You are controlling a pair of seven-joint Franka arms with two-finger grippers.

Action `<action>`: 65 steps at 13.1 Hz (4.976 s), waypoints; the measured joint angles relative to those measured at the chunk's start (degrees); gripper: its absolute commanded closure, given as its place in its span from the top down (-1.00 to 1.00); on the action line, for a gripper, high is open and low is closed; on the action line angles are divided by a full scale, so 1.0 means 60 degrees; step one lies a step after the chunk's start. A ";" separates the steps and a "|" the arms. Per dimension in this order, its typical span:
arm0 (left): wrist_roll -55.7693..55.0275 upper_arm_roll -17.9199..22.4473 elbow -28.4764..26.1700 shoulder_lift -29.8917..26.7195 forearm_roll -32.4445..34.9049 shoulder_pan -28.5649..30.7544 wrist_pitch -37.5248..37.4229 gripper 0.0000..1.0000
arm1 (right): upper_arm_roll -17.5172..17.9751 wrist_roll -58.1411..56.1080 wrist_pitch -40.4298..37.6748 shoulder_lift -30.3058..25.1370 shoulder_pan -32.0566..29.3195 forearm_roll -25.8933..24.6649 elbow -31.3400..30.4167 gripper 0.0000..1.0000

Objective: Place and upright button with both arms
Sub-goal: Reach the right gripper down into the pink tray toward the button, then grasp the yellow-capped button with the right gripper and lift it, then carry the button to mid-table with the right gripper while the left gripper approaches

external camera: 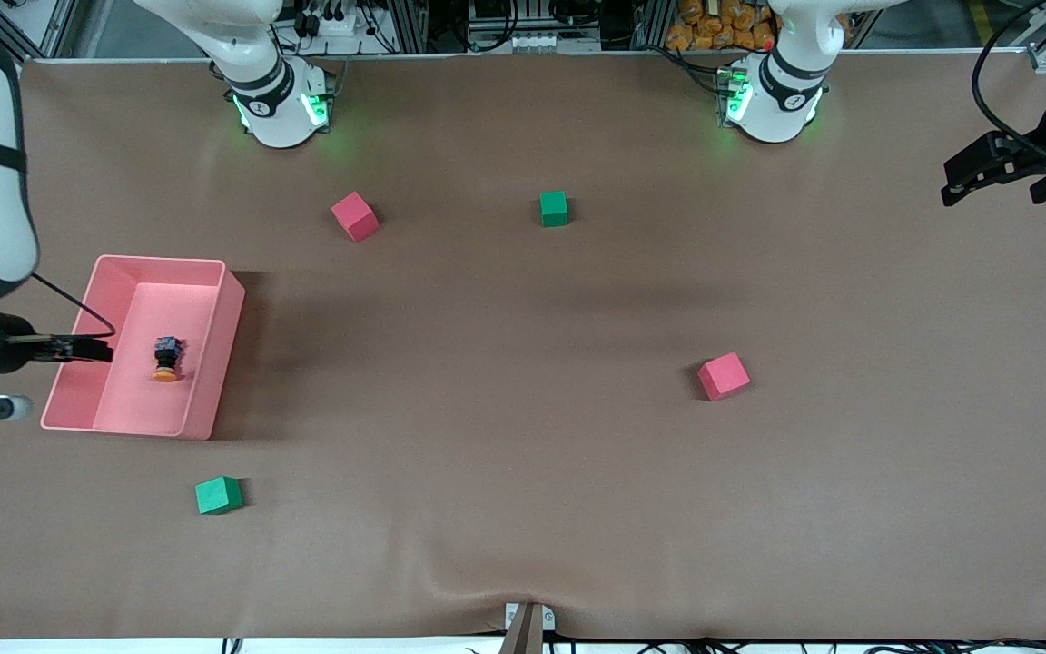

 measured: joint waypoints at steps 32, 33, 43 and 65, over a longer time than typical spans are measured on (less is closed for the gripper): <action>-0.0042 0.0002 -0.0012 0.0503 0.0025 0.0019 0.0004 1.00 | 0.0067 -0.1611 0.6697 0.0783 -0.1218 0.0437 -0.4938 -1.00; -0.0042 0.0001 -0.0012 0.0529 0.0025 0.0016 0.0004 1.00 | 0.0096 -0.1651 0.6621 0.0786 -0.1217 0.0437 -0.4893 -1.00; -0.0031 -0.0243 0.0022 0.0418 0.0026 -0.0055 -0.0020 1.00 | 0.0279 -0.0763 -0.0678 0.0426 -0.0285 0.0600 0.0176 -1.00; -0.1674 -0.0554 -0.0194 0.5228 -0.0541 -0.2305 0.1211 1.00 | 0.0348 0.7846 0.4925 0.4325 0.9170 0.2716 0.2004 -0.82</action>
